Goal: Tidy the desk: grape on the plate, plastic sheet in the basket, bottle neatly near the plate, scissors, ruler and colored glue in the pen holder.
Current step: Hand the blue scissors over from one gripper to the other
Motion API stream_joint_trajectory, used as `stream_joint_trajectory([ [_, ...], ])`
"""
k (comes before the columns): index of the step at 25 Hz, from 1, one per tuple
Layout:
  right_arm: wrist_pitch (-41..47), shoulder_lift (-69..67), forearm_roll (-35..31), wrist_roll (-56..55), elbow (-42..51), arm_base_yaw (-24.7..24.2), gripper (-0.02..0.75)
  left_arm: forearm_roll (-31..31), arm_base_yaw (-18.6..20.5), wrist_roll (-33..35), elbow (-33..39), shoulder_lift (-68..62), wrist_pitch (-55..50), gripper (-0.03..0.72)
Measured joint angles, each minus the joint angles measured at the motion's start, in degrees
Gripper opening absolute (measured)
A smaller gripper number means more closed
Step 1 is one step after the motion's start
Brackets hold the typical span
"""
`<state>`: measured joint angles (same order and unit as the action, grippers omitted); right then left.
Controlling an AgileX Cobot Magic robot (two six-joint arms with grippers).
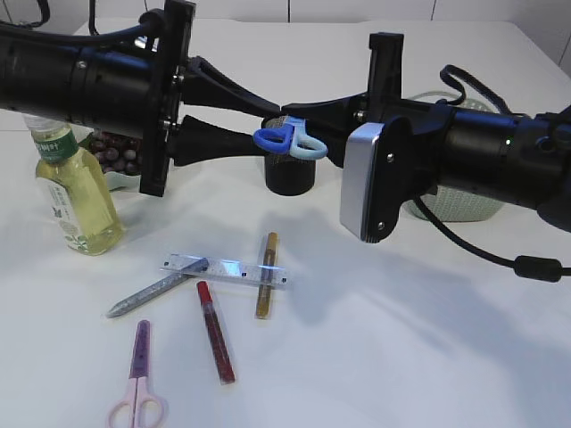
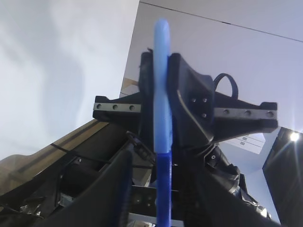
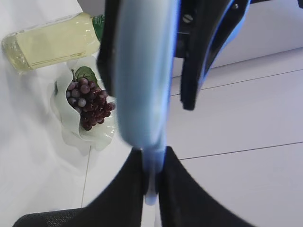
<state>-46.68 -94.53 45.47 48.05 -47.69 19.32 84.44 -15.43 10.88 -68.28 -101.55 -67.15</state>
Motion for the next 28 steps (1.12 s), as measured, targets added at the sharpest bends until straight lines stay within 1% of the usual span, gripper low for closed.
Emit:
stream_joint_trajectory([
  [4, 1.6, 0.0, 0.0, 0.0, 0.0, 0.0, 0.077, 1.8, 1.7, -0.1, 0.0, 0.3, 0.0, 0.245],
  [8, 1.8, 0.0, 0.0, 0.0, 0.0, 0.0, 0.077, 2.9, 4.7, -0.1, 0.0, 0.9, -0.1, 0.245],
  [12, 1.9, 0.0, 0.0, -0.5, 0.0, 0.0, 0.077, 3.0, 7.3, 1.9, 0.0, 1.5, -0.1, 0.245],
  [14, 2.0, 0.0, 0.0, -1.6, 0.0, 0.0, 0.077, 1.2, 8.0, 2.7, -0.9, 1.8, -0.1, 0.245],
  [17, 2.0, 0.0, -0.4, -3.7, 0.0, 0.0, 0.077, -6.6, 8.2, 3.1, -5.1, 1.8, -0.2, 0.245],
  [18, 2.0, 0.0, -0.5, -4.2, 0.0, 0.0, 0.077, -10.2, 8.2, 2.9, -6.8, 1.8, -0.4, 0.245],
  [24, 2.0, 0.0, -3.5, -7.8, 0.0, 0.0, 0.077, -31.0, 8.2, -2.2, -19.6, 1.8, -1.7, 0.245],
  [26, 2.0, 0.0, -4.8, -8.9, 0.0, 0.0, 0.077, -36.9, 8.2, -3.7, -22.1, 1.8, -2.3, 0.245],
  [28, 1.8, 0.0, -6.5, -10.1, 0.0, 0.0, 0.077, -41.0, 8.2, -4.2, -23.3, 1.8, -2.5, 0.244],
])
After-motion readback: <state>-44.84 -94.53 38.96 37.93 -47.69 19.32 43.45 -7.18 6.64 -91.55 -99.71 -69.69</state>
